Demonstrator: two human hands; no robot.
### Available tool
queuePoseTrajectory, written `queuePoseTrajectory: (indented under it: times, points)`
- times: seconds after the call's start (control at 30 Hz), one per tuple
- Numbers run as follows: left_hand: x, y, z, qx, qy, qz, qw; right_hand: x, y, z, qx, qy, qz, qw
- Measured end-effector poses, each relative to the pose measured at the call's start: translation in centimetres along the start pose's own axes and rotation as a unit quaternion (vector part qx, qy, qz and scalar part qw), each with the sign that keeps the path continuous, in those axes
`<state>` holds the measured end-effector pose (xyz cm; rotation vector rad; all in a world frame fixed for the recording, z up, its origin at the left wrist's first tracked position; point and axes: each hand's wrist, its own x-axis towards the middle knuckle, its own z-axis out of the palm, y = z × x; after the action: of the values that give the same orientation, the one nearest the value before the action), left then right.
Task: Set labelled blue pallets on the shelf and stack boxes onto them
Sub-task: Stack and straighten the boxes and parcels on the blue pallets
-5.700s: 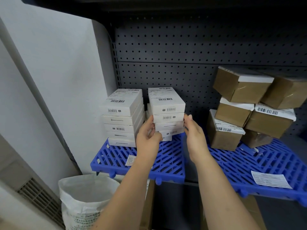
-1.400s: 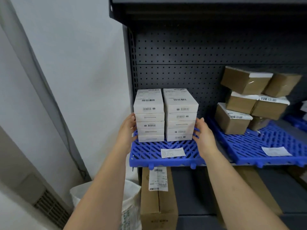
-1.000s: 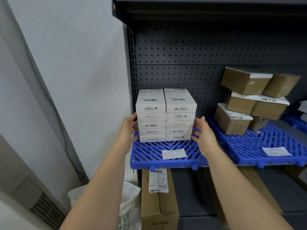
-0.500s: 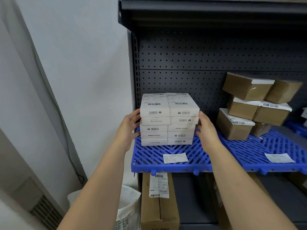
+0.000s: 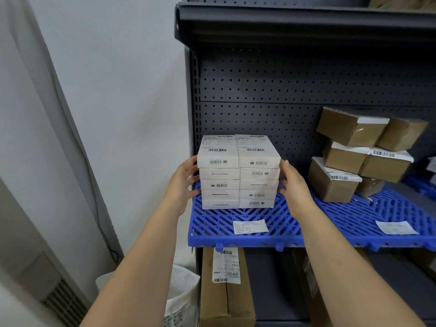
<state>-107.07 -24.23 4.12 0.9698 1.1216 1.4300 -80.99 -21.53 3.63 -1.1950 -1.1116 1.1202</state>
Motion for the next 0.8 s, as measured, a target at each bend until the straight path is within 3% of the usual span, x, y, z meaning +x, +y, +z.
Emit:
queuePoseTrajectory:
  times: [0.17, 0.33, 0.47, 0.67, 0.8]
  points:
    - [-0.5, 1.0, 0.8, 0.048, 0.026, 0.031, 0.998, -0.3, -0.5, 0.2, -0.043, -0.003, -0.049, 0.998]
    - [1.3, 4.0, 1.1, 0.210, 0.096, 0.184, 0.955, 0.8, -4.3, -0.1, -0.196, 0.021, -0.121, 0.973]
    - [2.6, 7.8, 3.8, 0.414, 0.051, 0.307, 0.855, 1.5, -8.3, -0.3, -0.350, -0.008, -0.206, 0.914]
    - [1.9, 10.1, 11.1, 0.660, -0.010, 0.353, 0.663, 1.5, -12.2, -2.7, -0.644, -0.010, -0.284, 0.710]
    - [0.9, 11.1, 16.0, 0.722, -0.023, 0.383, 0.575, 1.0, -14.7, -6.2, -0.699, 0.002, -0.296, 0.651]
